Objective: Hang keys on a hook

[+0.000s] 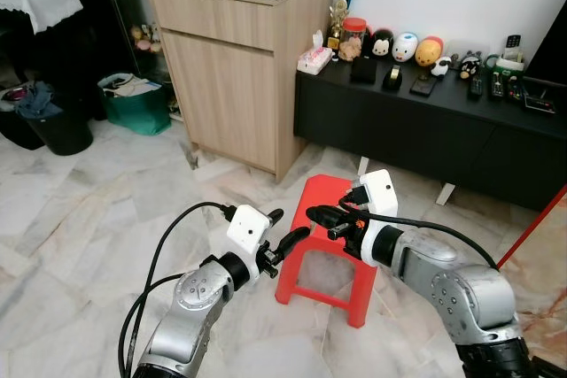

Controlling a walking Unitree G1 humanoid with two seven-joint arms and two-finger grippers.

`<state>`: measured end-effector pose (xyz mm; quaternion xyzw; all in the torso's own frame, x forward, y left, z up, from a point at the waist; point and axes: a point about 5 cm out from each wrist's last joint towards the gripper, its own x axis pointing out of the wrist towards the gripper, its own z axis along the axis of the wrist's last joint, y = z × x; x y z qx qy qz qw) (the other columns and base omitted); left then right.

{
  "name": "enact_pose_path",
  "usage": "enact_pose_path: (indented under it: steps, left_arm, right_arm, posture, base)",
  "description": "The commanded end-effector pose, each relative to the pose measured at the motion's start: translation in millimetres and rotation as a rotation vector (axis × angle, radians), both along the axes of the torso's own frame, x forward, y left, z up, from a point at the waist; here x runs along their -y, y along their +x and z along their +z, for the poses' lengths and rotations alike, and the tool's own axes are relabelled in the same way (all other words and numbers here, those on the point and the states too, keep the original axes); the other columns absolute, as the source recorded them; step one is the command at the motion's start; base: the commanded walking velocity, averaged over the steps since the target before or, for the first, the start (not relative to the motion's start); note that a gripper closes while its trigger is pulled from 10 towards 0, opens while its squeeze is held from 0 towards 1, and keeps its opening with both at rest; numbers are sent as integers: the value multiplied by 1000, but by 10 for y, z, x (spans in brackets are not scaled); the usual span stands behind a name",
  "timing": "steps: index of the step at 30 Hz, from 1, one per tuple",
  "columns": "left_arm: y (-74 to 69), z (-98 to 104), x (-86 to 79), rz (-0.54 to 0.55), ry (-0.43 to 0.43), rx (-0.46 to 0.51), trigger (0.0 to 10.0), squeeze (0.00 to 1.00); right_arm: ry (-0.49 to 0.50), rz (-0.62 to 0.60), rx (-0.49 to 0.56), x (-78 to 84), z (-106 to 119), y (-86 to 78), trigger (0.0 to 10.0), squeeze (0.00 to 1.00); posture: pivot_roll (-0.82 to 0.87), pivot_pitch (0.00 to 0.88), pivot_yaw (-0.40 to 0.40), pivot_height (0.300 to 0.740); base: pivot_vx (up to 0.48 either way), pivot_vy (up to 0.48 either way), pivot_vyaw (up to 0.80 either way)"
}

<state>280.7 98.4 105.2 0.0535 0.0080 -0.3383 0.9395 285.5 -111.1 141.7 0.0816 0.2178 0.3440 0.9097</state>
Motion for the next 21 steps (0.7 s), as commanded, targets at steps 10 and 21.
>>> enact_pose_path:
  steps: [10, 21]
  left_arm:
    - [-13, 78, -28, -48, 75, 47, 10000, 0]
    - [-80, 68, -65, -110, 107, 26, 10000, 0]
  right_arm:
    - [-7, 72, -10, -2, -19, -88, 10000, 0]
    - [-32, 105, -6, 28, -58, -74, 10000, 0]
  posture:
    - [11, 0, -70, 740]
    - [31, 0, -91, 740]
  base:
    - [0, 0, 0]
    - [0, 0, 0]
